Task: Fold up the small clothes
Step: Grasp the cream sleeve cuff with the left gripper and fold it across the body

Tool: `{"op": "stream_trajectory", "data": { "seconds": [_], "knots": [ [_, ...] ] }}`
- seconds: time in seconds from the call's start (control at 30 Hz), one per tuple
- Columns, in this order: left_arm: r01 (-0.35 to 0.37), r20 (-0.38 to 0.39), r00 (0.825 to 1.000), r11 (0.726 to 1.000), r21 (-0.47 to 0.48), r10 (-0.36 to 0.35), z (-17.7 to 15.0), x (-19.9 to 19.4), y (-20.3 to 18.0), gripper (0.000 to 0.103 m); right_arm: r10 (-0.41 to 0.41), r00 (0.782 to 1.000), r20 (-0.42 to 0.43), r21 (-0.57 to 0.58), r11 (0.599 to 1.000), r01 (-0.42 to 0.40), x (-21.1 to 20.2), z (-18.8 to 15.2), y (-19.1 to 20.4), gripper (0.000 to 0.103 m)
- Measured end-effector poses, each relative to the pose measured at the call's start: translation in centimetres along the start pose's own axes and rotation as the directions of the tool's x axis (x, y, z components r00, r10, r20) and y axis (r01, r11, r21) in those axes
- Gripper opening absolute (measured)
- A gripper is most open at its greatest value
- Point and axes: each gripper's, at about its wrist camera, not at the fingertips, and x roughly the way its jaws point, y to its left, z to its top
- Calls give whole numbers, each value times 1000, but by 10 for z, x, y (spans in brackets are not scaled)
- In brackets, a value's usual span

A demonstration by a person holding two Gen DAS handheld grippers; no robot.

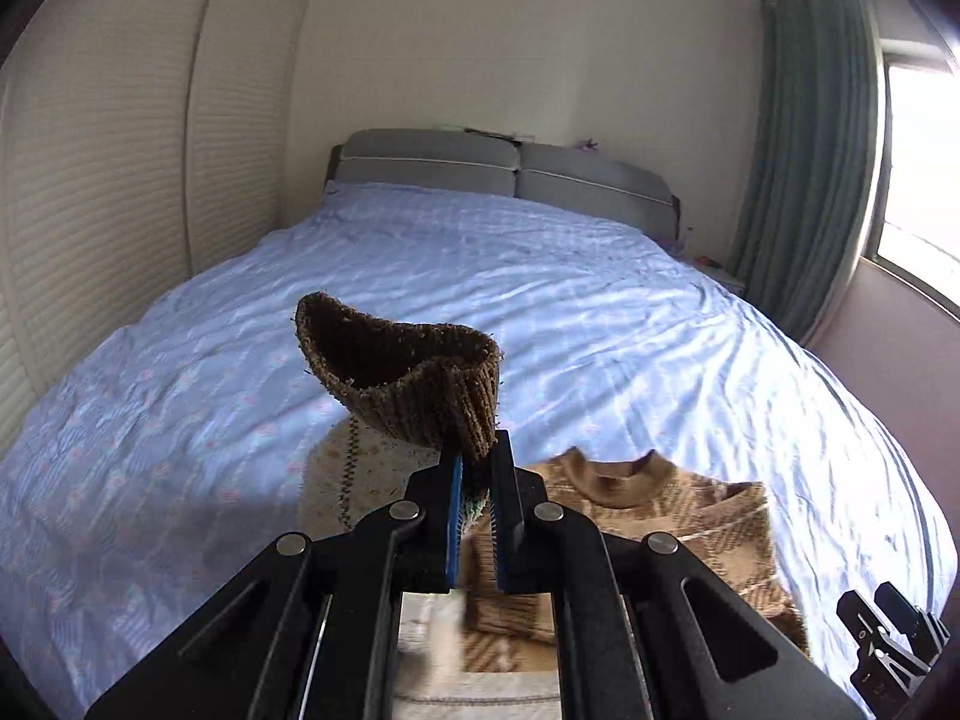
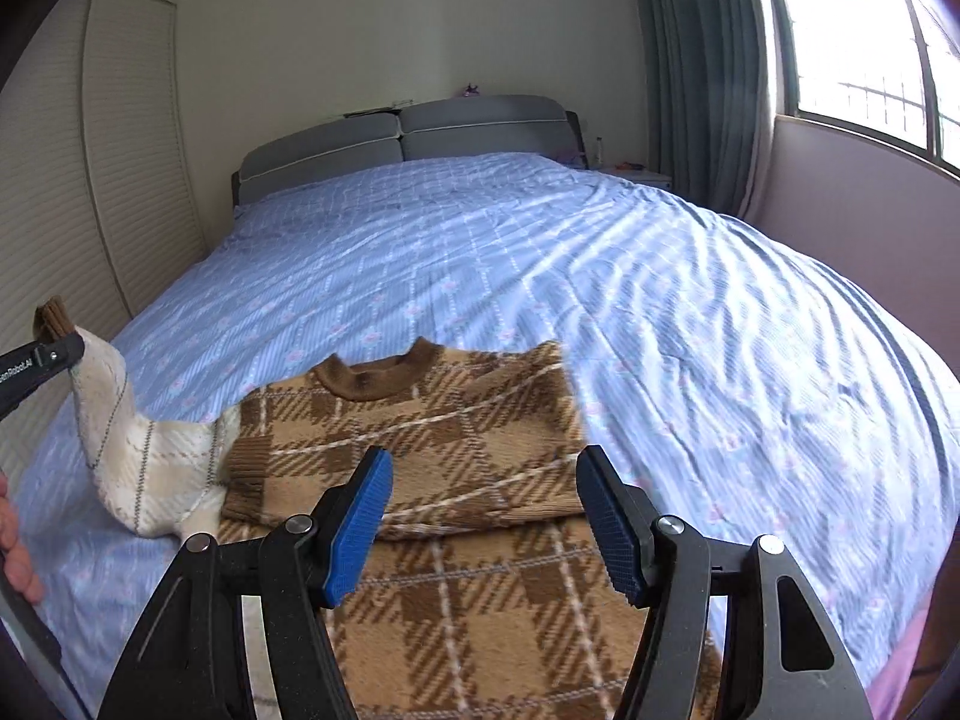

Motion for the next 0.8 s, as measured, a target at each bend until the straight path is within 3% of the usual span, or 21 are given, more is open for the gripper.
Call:
{"op": "stream_trajectory", "data": {
  "seconds": [0.17, 0.4, 0.6, 0.8],
  "knots": [
    [74, -34, 997, 994, 80, -71, -11, 23, -81, 9, -52, 998, -18, 71, 996, 53, 2, 2, -63, 64],
    [128, -135, 985, 976, 177, -105, -50, 59, -171, 9, -88, 995, -57, 140, 986, 95, 14, -9, -118, 64],
    [122, -202, 977, 966, 229, -75, -87, 90, -199, 10, -97, 991, -89, 160, 981, 110, 27, -22, -137, 64],
    [111, -211, 976, 961, 253, -58, -104, 103, -205, 10, -91, 989, -114, 175, 978, 110, 39, -31, -139, 64]
  ]
}}
